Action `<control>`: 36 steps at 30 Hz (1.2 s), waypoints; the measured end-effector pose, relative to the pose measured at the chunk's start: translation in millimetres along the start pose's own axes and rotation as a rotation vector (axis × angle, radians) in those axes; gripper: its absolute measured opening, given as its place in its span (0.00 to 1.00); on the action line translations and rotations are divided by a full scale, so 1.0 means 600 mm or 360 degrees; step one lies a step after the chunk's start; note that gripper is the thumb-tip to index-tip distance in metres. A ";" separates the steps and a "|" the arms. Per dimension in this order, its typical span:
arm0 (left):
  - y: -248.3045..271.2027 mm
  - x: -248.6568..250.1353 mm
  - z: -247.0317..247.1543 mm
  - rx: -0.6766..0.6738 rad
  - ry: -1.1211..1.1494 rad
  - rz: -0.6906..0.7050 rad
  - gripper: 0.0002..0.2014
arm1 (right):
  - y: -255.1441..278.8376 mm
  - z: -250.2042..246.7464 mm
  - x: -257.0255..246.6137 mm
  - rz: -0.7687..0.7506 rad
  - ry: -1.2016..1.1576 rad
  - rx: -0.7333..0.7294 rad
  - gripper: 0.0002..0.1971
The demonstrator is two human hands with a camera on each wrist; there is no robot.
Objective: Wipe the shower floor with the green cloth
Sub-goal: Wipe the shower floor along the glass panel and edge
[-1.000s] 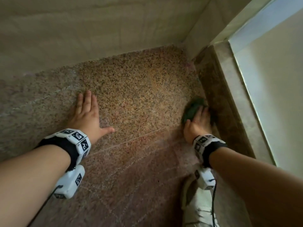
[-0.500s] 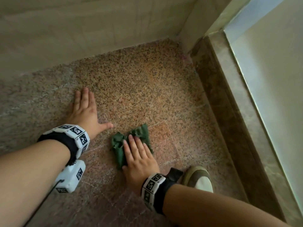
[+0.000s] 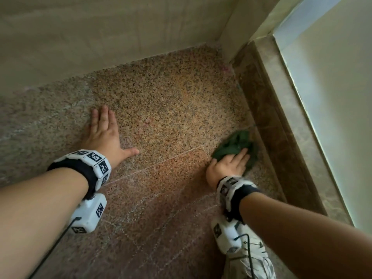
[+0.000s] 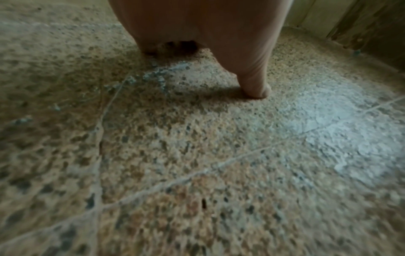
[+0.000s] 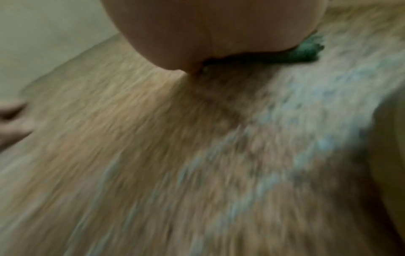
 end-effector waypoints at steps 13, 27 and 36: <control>0.002 0.001 -0.001 -0.0029 -0.0005 0.0009 0.65 | 0.036 -0.022 -0.004 -0.0418 -0.0307 0.0063 0.30; 0.004 0.000 0.001 -0.0059 0.0024 0.0022 0.64 | 0.050 0.027 -0.057 -0.0431 -0.0112 0.0010 0.39; 0.003 -0.003 0.000 -0.0069 0.0001 0.0017 0.64 | 0.259 0.160 -0.078 -0.1827 0.0458 -0.0465 0.35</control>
Point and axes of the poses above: each hand's wrist, its own y-axis away from the middle knuckle, its own z-axis out of the palm, x = y × z, the point moved 4 cm from there along -y, towards the middle knuckle, and after that the axes turned 3 degrees about x, right-handed, at the moved point
